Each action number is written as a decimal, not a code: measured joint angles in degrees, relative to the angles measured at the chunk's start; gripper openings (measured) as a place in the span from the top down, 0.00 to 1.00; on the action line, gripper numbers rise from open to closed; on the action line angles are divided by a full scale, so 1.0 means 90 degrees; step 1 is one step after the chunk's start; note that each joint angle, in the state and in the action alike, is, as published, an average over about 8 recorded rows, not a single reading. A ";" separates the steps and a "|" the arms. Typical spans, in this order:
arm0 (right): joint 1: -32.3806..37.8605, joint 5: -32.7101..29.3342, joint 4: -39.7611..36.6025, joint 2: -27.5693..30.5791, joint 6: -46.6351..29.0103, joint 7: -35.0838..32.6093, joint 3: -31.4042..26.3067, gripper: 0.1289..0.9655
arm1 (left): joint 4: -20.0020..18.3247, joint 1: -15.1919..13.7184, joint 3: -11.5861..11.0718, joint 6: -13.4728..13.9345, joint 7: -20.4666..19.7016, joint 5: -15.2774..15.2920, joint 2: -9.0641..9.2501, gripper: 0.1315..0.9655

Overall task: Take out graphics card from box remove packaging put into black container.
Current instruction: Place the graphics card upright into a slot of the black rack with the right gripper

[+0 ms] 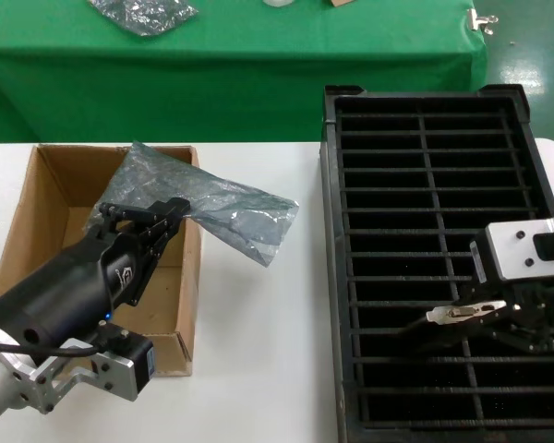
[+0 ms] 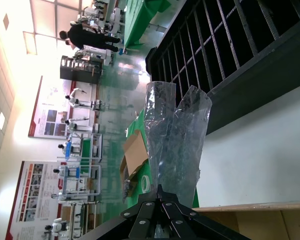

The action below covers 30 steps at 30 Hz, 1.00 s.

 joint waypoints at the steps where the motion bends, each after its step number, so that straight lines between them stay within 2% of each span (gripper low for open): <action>1: 0.0008 0.0002 0.0016 0.0010 0.0000 0.0001 -0.0003 0.93 | 0.0000 0.0000 0.0000 0.0000 0.0000 0.0000 0.0000 0.99; 30: -0.0023 -0.0162 -0.0211 -0.0274 0.0000 -0.0125 -0.0171 0.93 | 0.0000 0.0000 0.0000 0.0000 0.0000 0.0000 0.0000 0.99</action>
